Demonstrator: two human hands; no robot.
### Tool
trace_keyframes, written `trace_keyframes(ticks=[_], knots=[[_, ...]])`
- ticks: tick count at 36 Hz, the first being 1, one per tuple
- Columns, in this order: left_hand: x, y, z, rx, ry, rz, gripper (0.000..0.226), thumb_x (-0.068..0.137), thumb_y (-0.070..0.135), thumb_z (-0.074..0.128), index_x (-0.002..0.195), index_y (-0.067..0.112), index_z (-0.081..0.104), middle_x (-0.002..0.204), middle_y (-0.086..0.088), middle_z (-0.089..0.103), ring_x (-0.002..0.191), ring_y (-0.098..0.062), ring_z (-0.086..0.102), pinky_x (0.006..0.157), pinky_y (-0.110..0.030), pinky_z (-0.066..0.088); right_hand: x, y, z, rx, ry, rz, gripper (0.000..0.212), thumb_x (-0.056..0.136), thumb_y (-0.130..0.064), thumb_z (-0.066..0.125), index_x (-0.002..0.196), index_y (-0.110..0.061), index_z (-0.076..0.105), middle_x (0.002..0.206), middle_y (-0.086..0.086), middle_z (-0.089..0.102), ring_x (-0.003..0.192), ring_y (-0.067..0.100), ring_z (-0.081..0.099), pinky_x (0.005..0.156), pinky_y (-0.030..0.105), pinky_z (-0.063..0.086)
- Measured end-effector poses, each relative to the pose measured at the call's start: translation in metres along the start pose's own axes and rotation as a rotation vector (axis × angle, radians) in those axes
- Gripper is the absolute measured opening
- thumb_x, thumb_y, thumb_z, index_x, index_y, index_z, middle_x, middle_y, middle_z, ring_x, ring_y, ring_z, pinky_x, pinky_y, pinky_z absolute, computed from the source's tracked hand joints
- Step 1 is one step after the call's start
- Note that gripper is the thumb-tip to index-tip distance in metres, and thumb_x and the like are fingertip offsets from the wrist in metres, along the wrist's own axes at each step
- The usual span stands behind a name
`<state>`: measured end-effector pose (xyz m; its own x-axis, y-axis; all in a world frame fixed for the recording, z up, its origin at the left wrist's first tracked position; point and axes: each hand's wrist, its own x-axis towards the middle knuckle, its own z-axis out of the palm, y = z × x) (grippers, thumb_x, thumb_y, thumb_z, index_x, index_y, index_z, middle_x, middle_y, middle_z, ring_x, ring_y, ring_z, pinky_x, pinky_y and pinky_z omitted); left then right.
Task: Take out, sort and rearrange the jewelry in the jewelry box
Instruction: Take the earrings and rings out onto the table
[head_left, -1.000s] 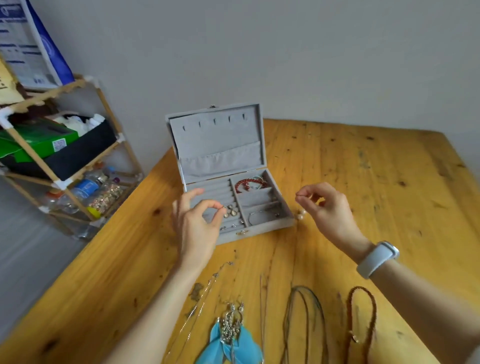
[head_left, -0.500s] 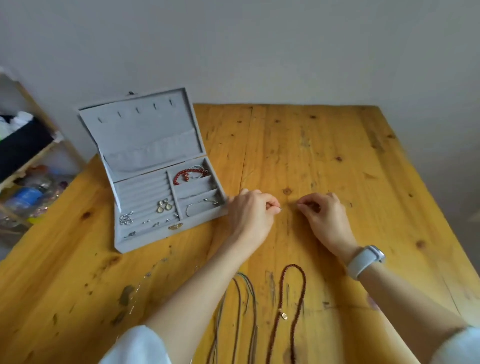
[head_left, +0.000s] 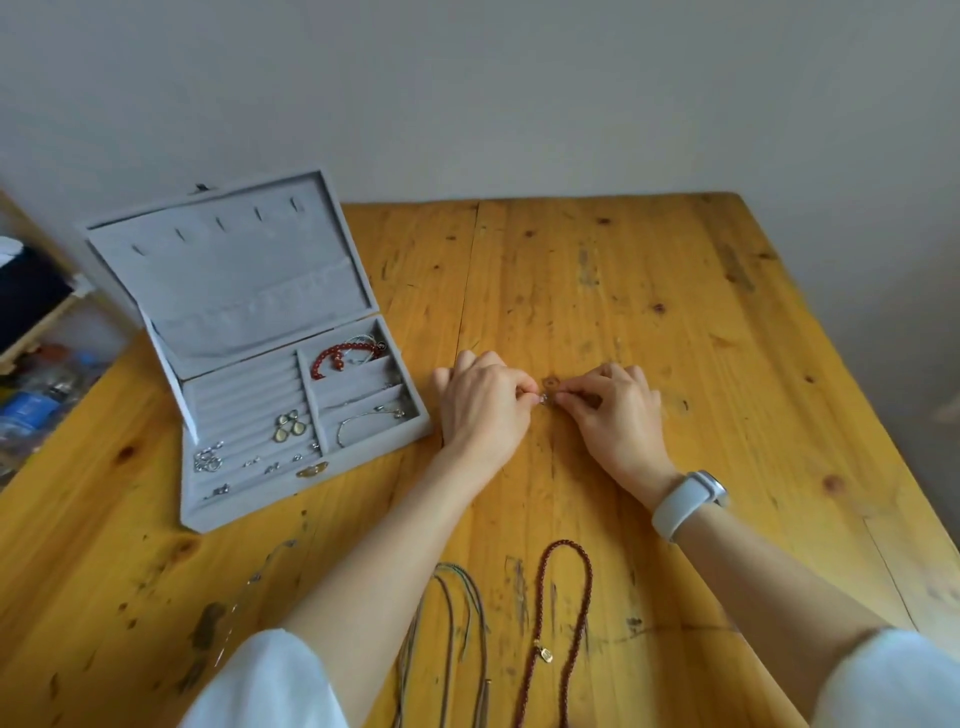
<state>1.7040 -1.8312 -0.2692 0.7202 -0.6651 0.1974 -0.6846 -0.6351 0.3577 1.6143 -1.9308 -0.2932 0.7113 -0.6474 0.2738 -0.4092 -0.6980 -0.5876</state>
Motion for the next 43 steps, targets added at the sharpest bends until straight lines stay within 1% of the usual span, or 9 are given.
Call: trace_keyframes(ticks=[7, 12, 15, 19, 23, 29, 35, 40, 43], knots=[[-0.006, -0.007, -0.004, 0.003, 0.055, 0.006, 0.015, 0.087, 0.037, 0.059, 0.099, 0.034, 0.068, 0.107, 0.010, 0.058, 0.107, -0.014, 0.041, 0.077, -0.029, 0.016, -0.002, 0.001, -0.001, 0.031, -0.021, -0.034, 0.018, 0.089, -0.028, 0.057, 0.103, -0.029, 0.069, 0.093, -0.009, 0.056, 0.091, 0.013, 0.036, 0.078, 0.035, 0.028], [-0.013, -0.013, -0.014, -0.036, 0.132, 0.027, 0.014, 0.086, 0.033, 0.060, 0.098, 0.032, 0.067, 0.108, 0.009, 0.055, 0.108, -0.015, 0.040, 0.081, -0.030, 0.017, -0.004, -0.004, -0.005, 0.089, -0.045, -0.038, 0.020, 0.090, -0.025, 0.056, 0.106, -0.027, 0.068, 0.095, -0.004, 0.061, 0.092, 0.018, 0.041, 0.085, 0.041, 0.035], [-0.017, -0.019, -0.023, -0.078, 0.194, 0.041, 0.014, 0.084, 0.029, 0.062, 0.097, 0.029, 0.069, 0.105, 0.007, 0.056, 0.106, -0.017, 0.043, 0.083, -0.032, 0.019, -0.005, -0.013, -0.008, 0.090, -0.045, -0.049, 0.018, 0.090, -0.024, 0.054, 0.102, -0.024, 0.068, 0.097, -0.003, 0.062, 0.091, 0.017, 0.041, 0.085, 0.041, 0.036], [-0.028, -0.039, -0.037, -0.104, 0.252, 0.030, 0.013, 0.084, 0.024, 0.063, 0.094, 0.026, 0.070, 0.100, 0.005, 0.057, 0.101, -0.018, 0.046, 0.079, -0.030, 0.019, -0.003, -0.038, -0.008, 0.136, -0.031, -0.073, 0.017, 0.090, -0.020, 0.054, 0.097, -0.023, 0.069, 0.093, -0.004, 0.062, 0.092, 0.017, 0.044, 0.086, 0.044, 0.040], [-0.042, -0.071, -0.053, -0.088, 0.301, -0.034, 0.013, 0.082, 0.019, 0.064, 0.092, 0.023, 0.071, 0.098, 0.003, 0.060, 0.099, -0.020, 0.050, 0.077, -0.032, 0.021, -0.001, -0.070, 0.001, 0.167, -0.041, -0.135, 0.016, 0.089, -0.018, 0.054, 0.096, -0.023, 0.069, 0.092, -0.005, 0.062, 0.091, 0.016, 0.045, 0.085, 0.044, 0.041], [-0.069, -0.138, -0.082, -0.042, 0.392, -0.230, 0.014, 0.080, 0.013, 0.065, 0.089, 0.021, 0.072, 0.096, -0.002, 0.063, 0.096, -0.026, 0.054, 0.077, -0.034, 0.025, -0.004, -0.121, 0.031, 0.166, -0.116, -0.240, 0.017, 0.089, -0.019, 0.055, 0.097, -0.024, 0.069, 0.095, -0.003, 0.064, 0.090, 0.020, 0.046, 0.083, 0.041, 0.039], [-0.094, -0.200, -0.107, 0.023, 0.339, -0.450, 0.016, 0.084, 0.019, 0.062, 0.097, 0.022, 0.071, 0.108, -0.001, 0.058, 0.107, -0.025, 0.047, 0.084, -0.036, 0.027, -0.010, -0.172, 0.069, 0.156, -0.244, -0.354, 0.019, 0.089, -0.022, 0.054, 0.101, -0.025, 0.069, 0.106, -0.001, 0.064, 0.103, 0.024, 0.046, 0.089, 0.042, 0.037], [-0.100, -0.220, -0.117, 0.057, 0.212, -0.481, 0.020, 0.087, 0.028, 0.059, 0.105, 0.034, 0.066, 0.117, 0.005, 0.049, 0.113, -0.019, 0.039, 0.091, -0.035, 0.025, -0.013, -0.206, 0.102, 0.024, -0.360, -0.454, 0.024, 0.092, -0.026, 0.049, 0.109, -0.031, 0.065, 0.105, -0.001, 0.058, 0.106, 0.024, 0.040, 0.079, 0.034, 0.026], [-0.098, -0.225, -0.119, 0.040, 0.205, -0.475, 0.020, 0.086, 0.030, 0.059, 0.103, 0.037, 0.067, 0.117, 0.008, 0.048, 0.113, -0.017, 0.039, 0.091, -0.034, 0.024, -0.013, -0.221, 0.115, -0.054, -0.392, -0.513, 0.025, 0.093, -0.029, 0.046, 0.112, -0.033, 0.062, 0.107, 0.000, 0.055, 0.107, 0.023, 0.038, 0.081, 0.035, 0.024]])
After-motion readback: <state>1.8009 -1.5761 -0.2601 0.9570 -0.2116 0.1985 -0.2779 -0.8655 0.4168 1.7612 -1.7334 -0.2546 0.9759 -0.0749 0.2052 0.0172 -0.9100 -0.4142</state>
